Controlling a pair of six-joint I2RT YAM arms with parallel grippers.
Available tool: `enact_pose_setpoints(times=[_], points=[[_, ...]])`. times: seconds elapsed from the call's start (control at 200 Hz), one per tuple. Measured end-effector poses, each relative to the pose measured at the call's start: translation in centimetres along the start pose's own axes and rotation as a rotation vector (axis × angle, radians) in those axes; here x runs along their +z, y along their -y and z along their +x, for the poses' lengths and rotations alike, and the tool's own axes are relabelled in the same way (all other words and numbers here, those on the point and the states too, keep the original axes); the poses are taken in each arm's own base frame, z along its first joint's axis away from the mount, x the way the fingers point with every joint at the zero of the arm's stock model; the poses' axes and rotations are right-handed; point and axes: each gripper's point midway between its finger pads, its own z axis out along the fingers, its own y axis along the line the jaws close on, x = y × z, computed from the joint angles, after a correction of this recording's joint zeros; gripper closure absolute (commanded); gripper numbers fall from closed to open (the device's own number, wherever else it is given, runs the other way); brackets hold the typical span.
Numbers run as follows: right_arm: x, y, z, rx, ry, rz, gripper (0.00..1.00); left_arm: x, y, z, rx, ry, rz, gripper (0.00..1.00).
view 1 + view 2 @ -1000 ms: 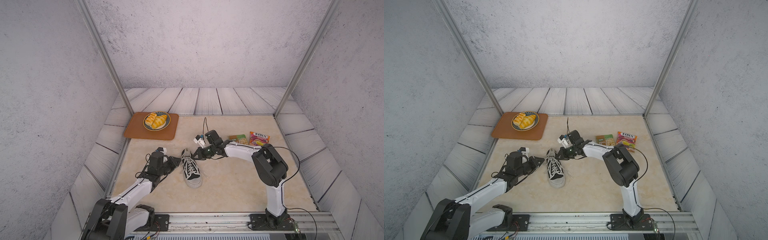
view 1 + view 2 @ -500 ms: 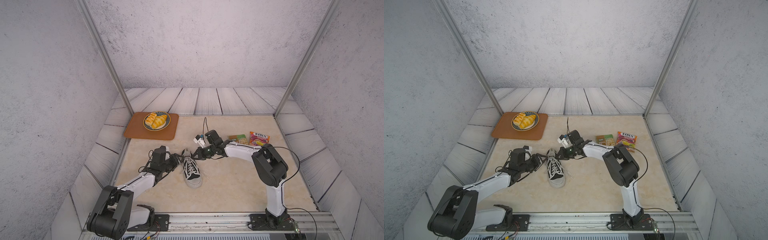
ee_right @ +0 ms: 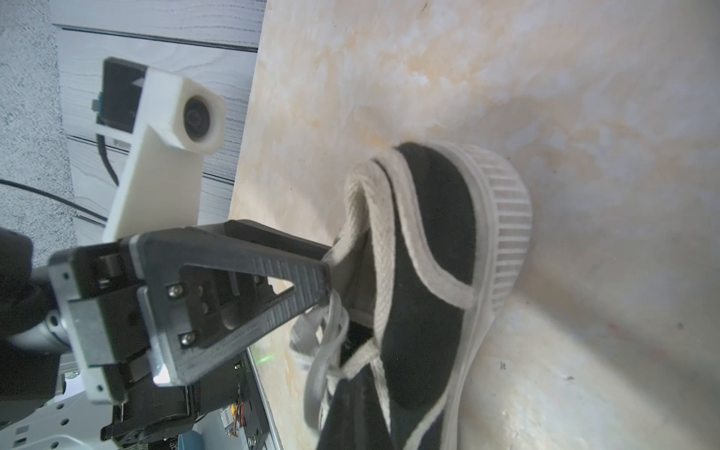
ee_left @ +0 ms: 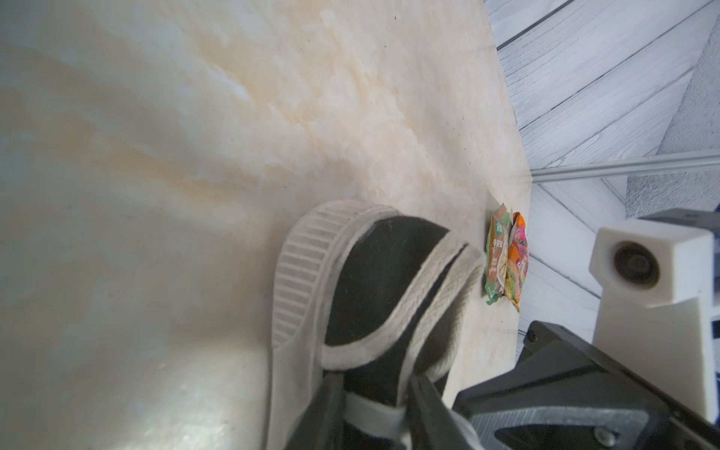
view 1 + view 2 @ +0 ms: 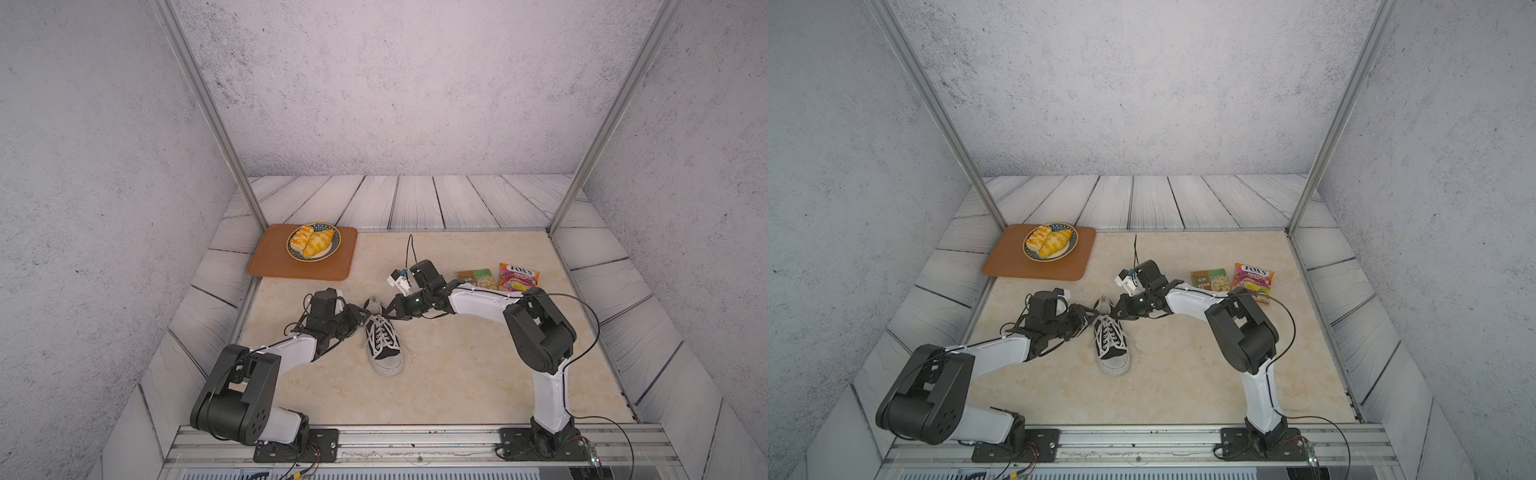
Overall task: Tie the shoes
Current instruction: Tie the shoelace on the shoe.
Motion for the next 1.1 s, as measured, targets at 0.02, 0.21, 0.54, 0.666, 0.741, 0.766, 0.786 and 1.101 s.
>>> enact_pose_setpoints(times=[0.02, 0.21, 0.54, 0.666, 0.741, 0.766, 0.786, 1.101], points=[[0.0, 0.0, 0.0, 0.0, 0.0, 0.0, 1.0, 0.0, 0.0, 0.0, -0.006, 0.002, 0.001, 0.79], [0.0, 0.0, 0.0, 0.0, 0.0, 0.0, 1.0, -0.4, 0.4, -0.2, 0.004, 0.01, 0.004, 0.82], [0.0, 0.0, 0.0, 0.0, 0.0, 0.0, 1.0, -2.0, 1.6, -0.6, 0.036, 0.045, 0.014, 0.79], [0.0, 0.0, 0.0, 0.0, 0.0, 0.0, 1.0, -2.1, 1.4, -0.5, 0.038, 0.042, 0.005, 0.89], [0.0, 0.0, 0.0, 0.0, 0.0, 0.0, 1.0, -2.1, 1.3, -0.4, 0.04, 0.039, 0.0, 0.99], [0.0, 0.0, 0.0, 0.0, 0.0, 0.0, 1.0, -2.1, 1.3, -0.4, 0.04, 0.039, -0.001, 1.0], [0.0, 0.0, 0.0, 0.0, 0.0, 0.0, 1.0, -2.2, 1.3, -0.4, 0.036, 0.04, -0.001, 1.0], [-0.2, 0.2, 0.4, 0.018, 0.007, 0.006, 1.0, -3.2, 2.2, -0.4, 0.054, 0.056, 0.023, 1.0]])
